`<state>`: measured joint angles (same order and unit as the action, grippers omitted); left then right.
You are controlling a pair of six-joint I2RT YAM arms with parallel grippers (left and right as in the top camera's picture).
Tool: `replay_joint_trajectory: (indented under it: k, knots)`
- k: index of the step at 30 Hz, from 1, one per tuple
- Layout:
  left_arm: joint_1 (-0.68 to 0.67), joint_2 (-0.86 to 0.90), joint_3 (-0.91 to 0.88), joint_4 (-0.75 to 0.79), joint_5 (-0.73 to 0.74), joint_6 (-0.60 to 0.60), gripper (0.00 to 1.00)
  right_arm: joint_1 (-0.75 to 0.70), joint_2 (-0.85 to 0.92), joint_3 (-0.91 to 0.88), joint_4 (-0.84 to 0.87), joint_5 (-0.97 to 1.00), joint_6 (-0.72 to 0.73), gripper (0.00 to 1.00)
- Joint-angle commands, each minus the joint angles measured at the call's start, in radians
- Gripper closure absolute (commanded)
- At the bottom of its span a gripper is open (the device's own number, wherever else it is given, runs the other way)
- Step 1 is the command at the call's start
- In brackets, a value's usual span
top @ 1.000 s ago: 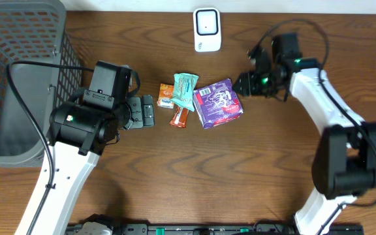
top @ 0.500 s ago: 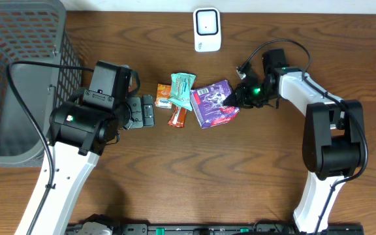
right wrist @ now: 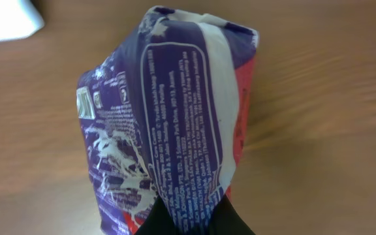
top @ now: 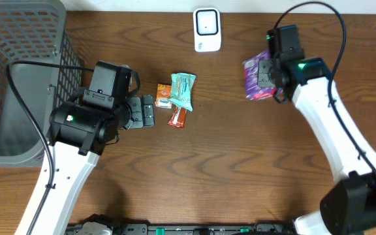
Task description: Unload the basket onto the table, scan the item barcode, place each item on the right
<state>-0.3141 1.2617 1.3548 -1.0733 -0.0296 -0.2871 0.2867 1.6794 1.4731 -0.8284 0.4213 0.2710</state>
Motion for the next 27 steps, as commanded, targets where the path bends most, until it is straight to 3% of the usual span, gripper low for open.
replay_joint_trajectory:
  k: [1, 8, 14, 16, 23, 27]
  knots:
    - [0.005, 0.005, 0.002, -0.003, -0.009, 0.006, 0.02, 0.069, 0.066, -0.014, -0.010, 0.441, 0.055, 0.99]
    - [0.005, 0.005, 0.002, -0.003, -0.009, 0.006, 0.02, 0.151, 0.256, -0.016, 0.004, 0.386, 0.073, 0.99]
    - [0.005, 0.005, 0.002, -0.003, -0.009, 0.006, 0.02, 0.233, 0.294, -0.006, 0.095, 0.047, 0.073, 0.66]
    - [0.005, 0.006, 0.002, -0.003, -0.009, 0.005, 0.02, 0.234, 0.272, 0.029, 0.112, -0.101, 0.073, 0.50]
    - [0.005, 0.005, 0.002, -0.003, -0.009, 0.006, 0.02, 0.126, 0.204, 0.198, 0.028, -0.339, 0.071, 0.35]
    - [0.005, 0.005, 0.002, -0.003, -0.009, 0.006, 0.02, -0.009, 0.191, 0.211, -0.024, -0.554, -0.006, 0.28]
